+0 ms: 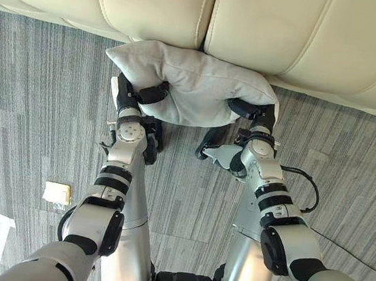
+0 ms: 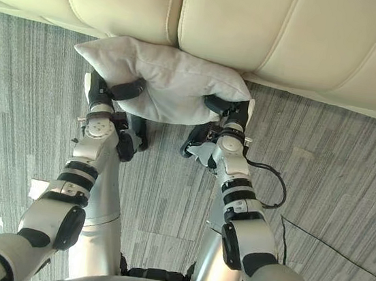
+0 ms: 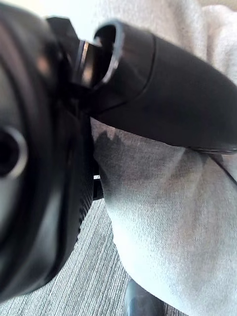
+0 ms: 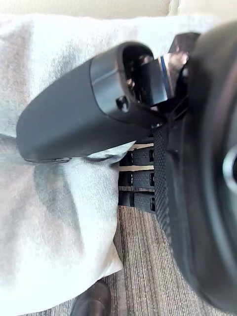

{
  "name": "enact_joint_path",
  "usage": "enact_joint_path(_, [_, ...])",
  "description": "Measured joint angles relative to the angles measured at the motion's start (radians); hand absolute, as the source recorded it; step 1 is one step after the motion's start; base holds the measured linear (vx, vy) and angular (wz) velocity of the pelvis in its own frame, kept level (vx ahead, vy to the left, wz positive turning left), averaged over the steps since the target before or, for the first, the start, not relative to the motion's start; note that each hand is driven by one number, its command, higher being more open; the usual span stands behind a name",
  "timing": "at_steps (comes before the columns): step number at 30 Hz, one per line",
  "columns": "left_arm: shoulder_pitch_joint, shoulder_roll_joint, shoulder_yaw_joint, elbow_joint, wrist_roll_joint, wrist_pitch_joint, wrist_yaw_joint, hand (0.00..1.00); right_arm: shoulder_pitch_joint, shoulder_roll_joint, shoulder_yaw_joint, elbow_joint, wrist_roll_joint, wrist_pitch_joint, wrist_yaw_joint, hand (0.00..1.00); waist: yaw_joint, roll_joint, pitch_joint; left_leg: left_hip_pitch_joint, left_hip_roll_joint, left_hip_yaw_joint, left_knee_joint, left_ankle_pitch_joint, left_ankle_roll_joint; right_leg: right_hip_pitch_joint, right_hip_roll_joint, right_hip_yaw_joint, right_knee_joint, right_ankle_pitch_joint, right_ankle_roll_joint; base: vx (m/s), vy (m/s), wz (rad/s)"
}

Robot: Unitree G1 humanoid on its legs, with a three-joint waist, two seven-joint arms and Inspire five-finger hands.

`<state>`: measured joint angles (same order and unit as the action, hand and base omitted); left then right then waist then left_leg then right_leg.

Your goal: Pick up cushions and gather them together orderly.

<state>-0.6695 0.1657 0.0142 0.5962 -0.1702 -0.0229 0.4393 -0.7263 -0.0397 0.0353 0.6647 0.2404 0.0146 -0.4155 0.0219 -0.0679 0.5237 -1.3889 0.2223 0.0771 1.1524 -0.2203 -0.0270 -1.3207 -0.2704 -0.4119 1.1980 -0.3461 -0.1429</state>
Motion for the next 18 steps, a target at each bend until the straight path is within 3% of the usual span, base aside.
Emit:
enact_joint_path(5, [0.065, -0.003, -0.021, -0.068, -0.018, 0.004, 0.011, 0.00, 0.089, -0.001, 0.036, -0.098, 0.002, 0.000, 0.000, 0.00, -0.001, 0.000, -0.003, 0.072, -0.005, -0.005, -0.047, 0.020, -0.006, 0.078, 0.009, -0.018, -0.048, 0.020, -0.027, -0.05, 0.041, 0.04])
enact_joint_path(12, [0.246, -0.045, -0.069, -0.280, -0.035, -0.014, 0.014, 0.00, 0.297, 0.000, 0.064, -0.341, 0.006, -0.049, 0.001, 0.00, 0.004, 0.000, -0.018, 0.373, -0.021, 0.029, -0.286, 0.077, -0.017, 0.352, 0.043, -0.038, -0.264, 0.065, 0.038, -0.04, 0.025, -0.02])
enact_joint_path(18, [0.469, -0.066, -0.169, -0.487, -0.043, -0.082, 0.003, 0.00, 0.557, -0.003, 0.065, -0.592, -0.029, -0.111, 0.019, 0.00, 0.012, -0.010, -0.098, 0.690, -0.024, 0.069, -0.466, 0.086, -0.030, 0.651, 0.078, -0.056, -0.439, 0.081, 0.064, 0.03, 0.012, -0.03])
